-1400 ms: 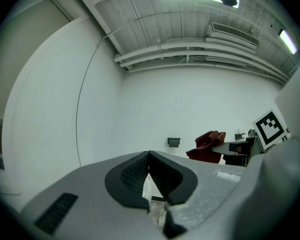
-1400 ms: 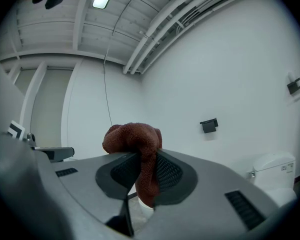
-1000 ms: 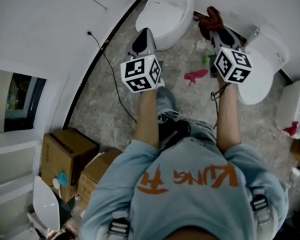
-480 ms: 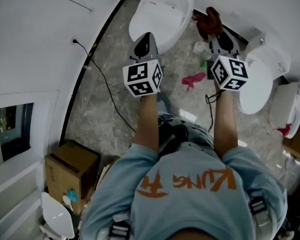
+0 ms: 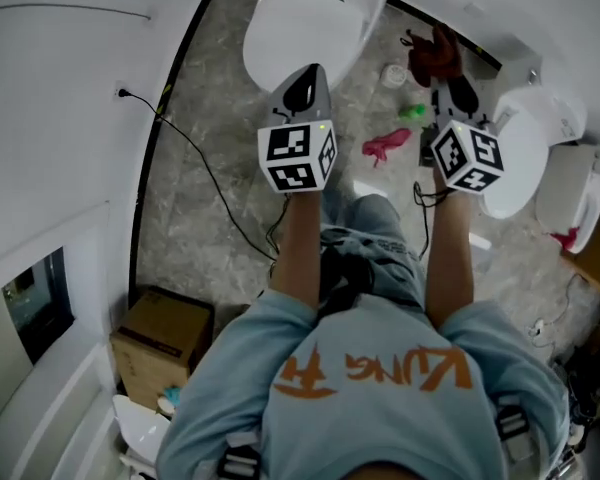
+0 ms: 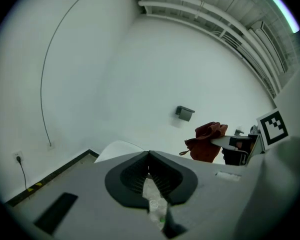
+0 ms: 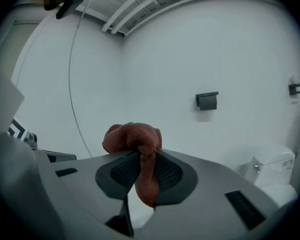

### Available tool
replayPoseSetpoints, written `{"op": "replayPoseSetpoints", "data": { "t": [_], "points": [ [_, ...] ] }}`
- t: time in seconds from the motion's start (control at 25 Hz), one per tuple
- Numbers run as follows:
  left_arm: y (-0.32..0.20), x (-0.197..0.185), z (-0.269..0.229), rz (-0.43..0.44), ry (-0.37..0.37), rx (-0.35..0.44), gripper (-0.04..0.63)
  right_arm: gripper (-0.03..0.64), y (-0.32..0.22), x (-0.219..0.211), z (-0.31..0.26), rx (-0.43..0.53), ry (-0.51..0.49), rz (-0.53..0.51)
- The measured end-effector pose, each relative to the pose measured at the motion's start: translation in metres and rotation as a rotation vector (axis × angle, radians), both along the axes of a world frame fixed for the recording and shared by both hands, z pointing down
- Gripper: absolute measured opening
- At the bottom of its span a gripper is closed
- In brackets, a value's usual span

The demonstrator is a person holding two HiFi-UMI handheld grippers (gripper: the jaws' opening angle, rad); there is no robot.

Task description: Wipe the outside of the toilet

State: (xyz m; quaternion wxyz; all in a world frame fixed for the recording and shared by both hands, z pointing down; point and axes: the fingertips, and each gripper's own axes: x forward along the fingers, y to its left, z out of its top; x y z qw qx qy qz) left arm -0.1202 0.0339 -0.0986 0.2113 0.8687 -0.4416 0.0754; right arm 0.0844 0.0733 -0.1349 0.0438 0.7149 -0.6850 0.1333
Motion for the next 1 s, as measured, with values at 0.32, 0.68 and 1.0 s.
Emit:
{"op": "replayPoseSetpoints", "data": {
  "t": [0.32,0.68,1.0],
  "points": [
    [0.016,0.048,0.080,0.086,-0.078,-0.146,-0.006,0.072,0.023,0.043,0.102,-0.151,-0.062,0.084],
    [0.036,0.095,0.174,0.100,-0.120,-0.303,-0.006,0.072,0.025,0.068,0.212,-0.329,-0.085,0.037],
    [0.039,0.138,0.238,0.181,-0.233,-0.275,-0.006,0.072,0.021,0.073,0.283,-0.365,-0.100,-0.024]
  ]
}}
